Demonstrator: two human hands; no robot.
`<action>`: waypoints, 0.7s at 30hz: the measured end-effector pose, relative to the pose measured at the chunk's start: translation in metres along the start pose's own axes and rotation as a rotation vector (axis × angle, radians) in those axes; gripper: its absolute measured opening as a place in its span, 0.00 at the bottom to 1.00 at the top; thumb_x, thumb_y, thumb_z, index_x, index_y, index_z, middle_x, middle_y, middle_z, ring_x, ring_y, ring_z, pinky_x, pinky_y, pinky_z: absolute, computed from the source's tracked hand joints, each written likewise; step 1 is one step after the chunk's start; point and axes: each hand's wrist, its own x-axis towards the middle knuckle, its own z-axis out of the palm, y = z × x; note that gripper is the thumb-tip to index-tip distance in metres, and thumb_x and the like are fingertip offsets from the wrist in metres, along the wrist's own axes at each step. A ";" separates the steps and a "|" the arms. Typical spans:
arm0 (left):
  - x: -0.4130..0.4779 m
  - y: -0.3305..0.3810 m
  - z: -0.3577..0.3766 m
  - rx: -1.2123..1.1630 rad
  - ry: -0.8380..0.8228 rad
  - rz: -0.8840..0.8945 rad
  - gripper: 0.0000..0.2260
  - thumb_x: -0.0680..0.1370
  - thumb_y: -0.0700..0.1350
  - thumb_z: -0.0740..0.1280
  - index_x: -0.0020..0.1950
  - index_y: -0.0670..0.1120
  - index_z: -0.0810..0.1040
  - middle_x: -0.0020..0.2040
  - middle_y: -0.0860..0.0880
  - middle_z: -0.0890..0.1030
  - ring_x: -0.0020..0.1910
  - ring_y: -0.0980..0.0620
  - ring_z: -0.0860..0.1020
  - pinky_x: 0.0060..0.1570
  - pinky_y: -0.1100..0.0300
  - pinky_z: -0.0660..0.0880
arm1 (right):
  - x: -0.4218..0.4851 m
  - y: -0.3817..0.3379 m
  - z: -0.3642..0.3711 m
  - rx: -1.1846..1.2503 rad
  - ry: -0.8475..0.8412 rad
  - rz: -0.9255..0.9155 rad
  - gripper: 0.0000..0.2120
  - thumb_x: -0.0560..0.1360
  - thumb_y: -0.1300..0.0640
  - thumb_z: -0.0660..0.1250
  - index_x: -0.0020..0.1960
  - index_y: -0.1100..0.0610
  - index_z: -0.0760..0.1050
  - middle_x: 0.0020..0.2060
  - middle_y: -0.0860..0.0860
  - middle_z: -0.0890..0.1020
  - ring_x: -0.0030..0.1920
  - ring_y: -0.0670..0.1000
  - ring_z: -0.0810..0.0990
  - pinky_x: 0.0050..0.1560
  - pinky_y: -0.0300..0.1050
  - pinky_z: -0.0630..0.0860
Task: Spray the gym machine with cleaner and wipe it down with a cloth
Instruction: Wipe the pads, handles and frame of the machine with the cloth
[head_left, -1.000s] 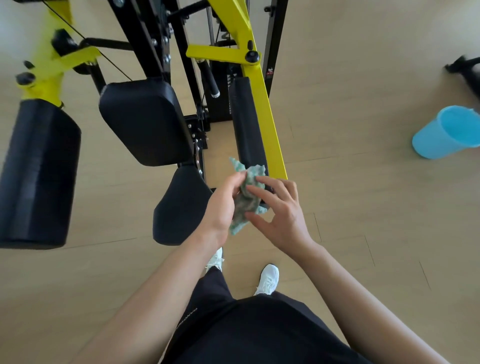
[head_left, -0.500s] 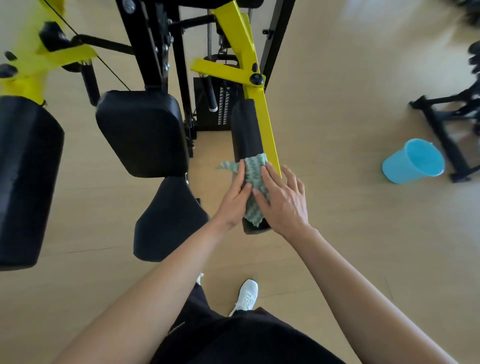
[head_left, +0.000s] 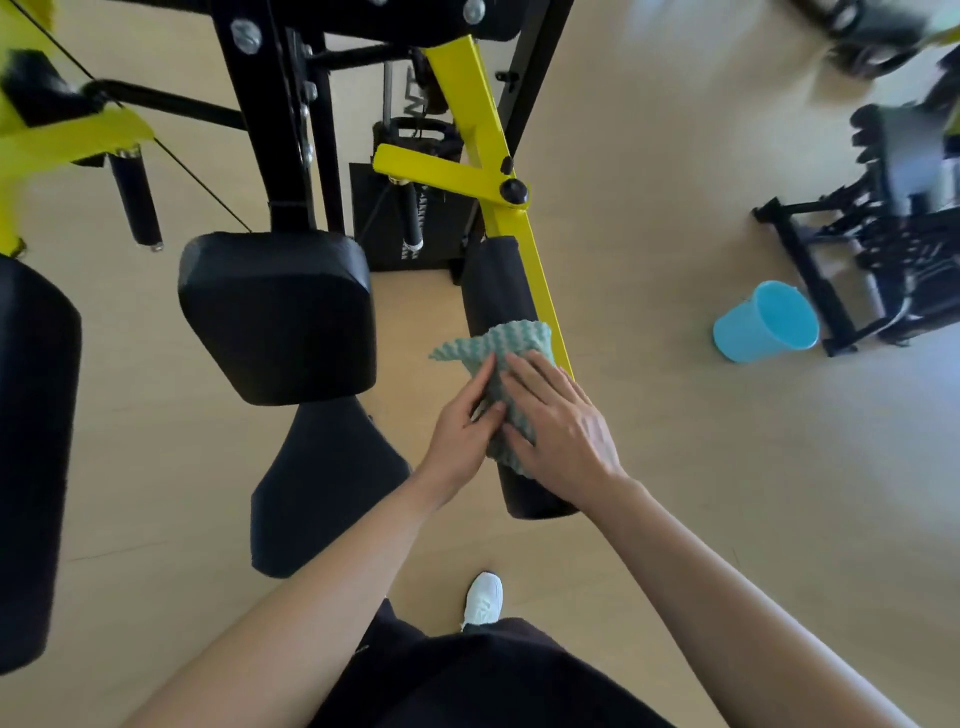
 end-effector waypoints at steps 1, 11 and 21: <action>0.007 0.004 -0.002 -0.002 -0.011 0.011 0.27 0.84 0.36 0.63 0.82 0.51 0.62 0.73 0.62 0.71 0.68 0.73 0.70 0.67 0.70 0.70 | 0.006 0.001 -0.002 0.021 -0.029 0.041 0.26 0.74 0.54 0.72 0.70 0.59 0.78 0.74 0.51 0.74 0.77 0.53 0.69 0.71 0.56 0.74; 0.090 0.038 -0.015 -0.040 0.101 0.111 0.28 0.84 0.38 0.65 0.82 0.52 0.63 0.80 0.53 0.66 0.75 0.60 0.66 0.66 0.72 0.70 | 0.114 0.019 -0.020 0.056 -0.296 0.222 0.32 0.79 0.49 0.67 0.81 0.48 0.63 0.82 0.44 0.59 0.82 0.46 0.53 0.74 0.47 0.67; 0.142 0.041 -0.014 -0.174 0.237 0.059 0.26 0.82 0.50 0.61 0.81 0.53 0.67 0.75 0.54 0.74 0.72 0.58 0.74 0.71 0.58 0.71 | 0.192 0.044 -0.009 -0.111 -0.397 -0.015 0.34 0.75 0.45 0.68 0.79 0.51 0.67 0.77 0.51 0.68 0.80 0.52 0.60 0.81 0.51 0.53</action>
